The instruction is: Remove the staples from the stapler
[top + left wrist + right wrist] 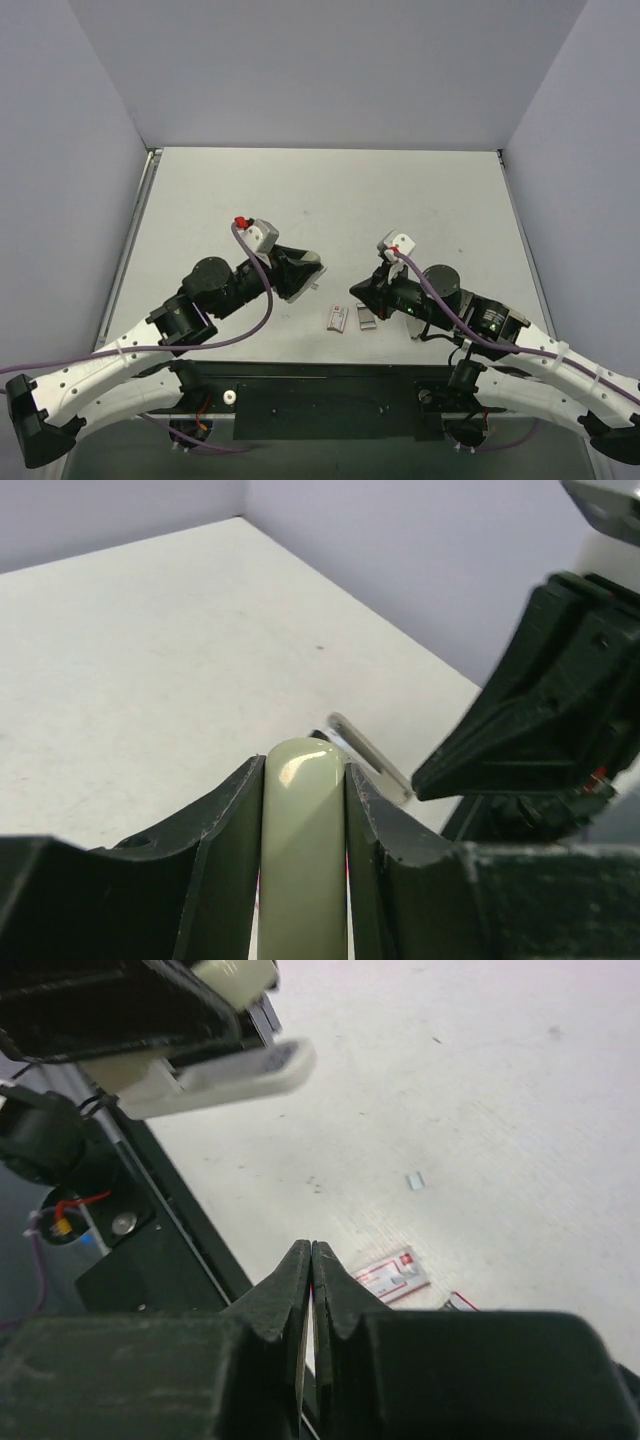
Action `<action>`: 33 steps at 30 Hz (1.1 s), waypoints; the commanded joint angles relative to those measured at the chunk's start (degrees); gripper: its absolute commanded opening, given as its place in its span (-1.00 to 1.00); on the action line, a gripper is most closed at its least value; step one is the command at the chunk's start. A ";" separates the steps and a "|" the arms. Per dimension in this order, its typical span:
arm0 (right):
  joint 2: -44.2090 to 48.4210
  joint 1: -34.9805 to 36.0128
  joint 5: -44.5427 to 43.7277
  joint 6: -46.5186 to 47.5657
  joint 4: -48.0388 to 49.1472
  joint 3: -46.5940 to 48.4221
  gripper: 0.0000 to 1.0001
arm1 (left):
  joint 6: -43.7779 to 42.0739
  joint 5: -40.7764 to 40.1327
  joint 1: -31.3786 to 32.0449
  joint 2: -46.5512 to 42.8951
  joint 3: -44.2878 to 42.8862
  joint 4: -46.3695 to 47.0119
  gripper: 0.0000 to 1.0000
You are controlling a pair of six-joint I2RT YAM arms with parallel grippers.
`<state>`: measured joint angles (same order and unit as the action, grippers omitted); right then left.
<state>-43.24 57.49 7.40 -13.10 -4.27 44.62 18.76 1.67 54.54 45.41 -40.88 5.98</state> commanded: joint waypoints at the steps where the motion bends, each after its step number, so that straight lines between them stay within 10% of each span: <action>1: 1.32 -0.45 -13.97 -3.15 -1.61 -2.17 -1.00 | -5.39 -15.19 -0.05 3.71 -6.48 -0.71 -1.00; 9: 1.32 -0.72 -29.80 -9.39 -3.29 -7.18 -1.00 | -9.53 -23.99 -3.39 15.49 -11.67 3.42 -1.00; 33: -3.95 -1.16 -28.76 -17.13 -0.12 -12.37 -1.00 | -3.48 -15.12 -32.21 64.44 -35.12 14.86 -1.00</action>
<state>-46.02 56.64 -22.17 -28.80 -6.55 31.68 12.49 -13.85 25.41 104.03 -67.90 16.67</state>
